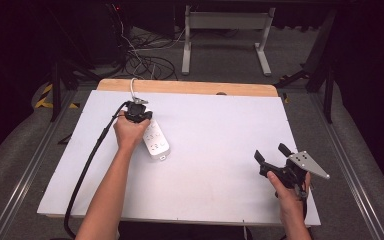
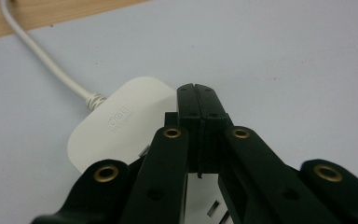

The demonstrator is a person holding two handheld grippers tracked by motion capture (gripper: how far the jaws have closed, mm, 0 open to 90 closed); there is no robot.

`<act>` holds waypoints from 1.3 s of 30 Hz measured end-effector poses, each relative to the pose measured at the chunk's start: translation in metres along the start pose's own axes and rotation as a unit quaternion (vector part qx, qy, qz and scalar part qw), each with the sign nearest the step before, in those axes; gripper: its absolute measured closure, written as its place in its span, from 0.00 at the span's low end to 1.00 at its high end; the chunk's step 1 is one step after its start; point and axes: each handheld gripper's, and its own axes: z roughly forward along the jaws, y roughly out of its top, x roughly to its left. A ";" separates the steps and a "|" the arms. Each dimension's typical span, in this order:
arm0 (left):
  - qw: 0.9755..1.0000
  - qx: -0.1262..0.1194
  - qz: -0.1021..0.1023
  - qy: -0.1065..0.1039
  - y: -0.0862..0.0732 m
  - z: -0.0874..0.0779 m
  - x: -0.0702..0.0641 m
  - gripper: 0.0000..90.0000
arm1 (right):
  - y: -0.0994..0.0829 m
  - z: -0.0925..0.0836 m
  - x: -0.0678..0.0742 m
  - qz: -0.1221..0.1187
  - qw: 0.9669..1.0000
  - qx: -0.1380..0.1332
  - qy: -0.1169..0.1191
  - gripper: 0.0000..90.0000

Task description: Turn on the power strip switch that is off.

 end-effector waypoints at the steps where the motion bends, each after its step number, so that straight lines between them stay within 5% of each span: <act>1: 1.000 -0.016 -0.012 -0.009 -0.001 -0.002 0.001 1.00 | 0.000 0.000 0.000 0.000 1.000 0.000 0.000 0.09; 5: 0.999 -0.035 0.003 0.000 -0.005 -0.008 0.003 1.00 | 0.000 0.000 -0.001 0.002 1.000 0.001 -0.001 0.09; 15: 0.996 -0.095 0.004 -0.001 0.000 -0.033 0.001 1.00 | 0.000 0.002 0.001 -0.003 1.000 0.002 0.000 0.09; 21: 0.986 -0.166 0.014 -0.007 -0.008 -0.063 -0.007 1.00 | 0.000 0.003 0.001 -0.002 1.000 0.003 0.000 0.09; 30: 0.967 -0.255 0.001 0.000 -0.031 -0.108 -0.005 1.00 | 0.001 0.003 0.002 -0.003 1.000 0.001 -0.002 0.09; 33: 0.963 -0.268 0.011 0.016 -0.038 -0.122 -0.007 1.00 | 0.002 0.002 0.002 -0.004 1.000 0.000 -0.001 0.10; 39: 0.958 -0.286 -0.014 0.027 -0.062 -0.142 -0.006 1.00 | 0.001 0.003 0.001 -0.004 1.000 0.001 -0.002 0.10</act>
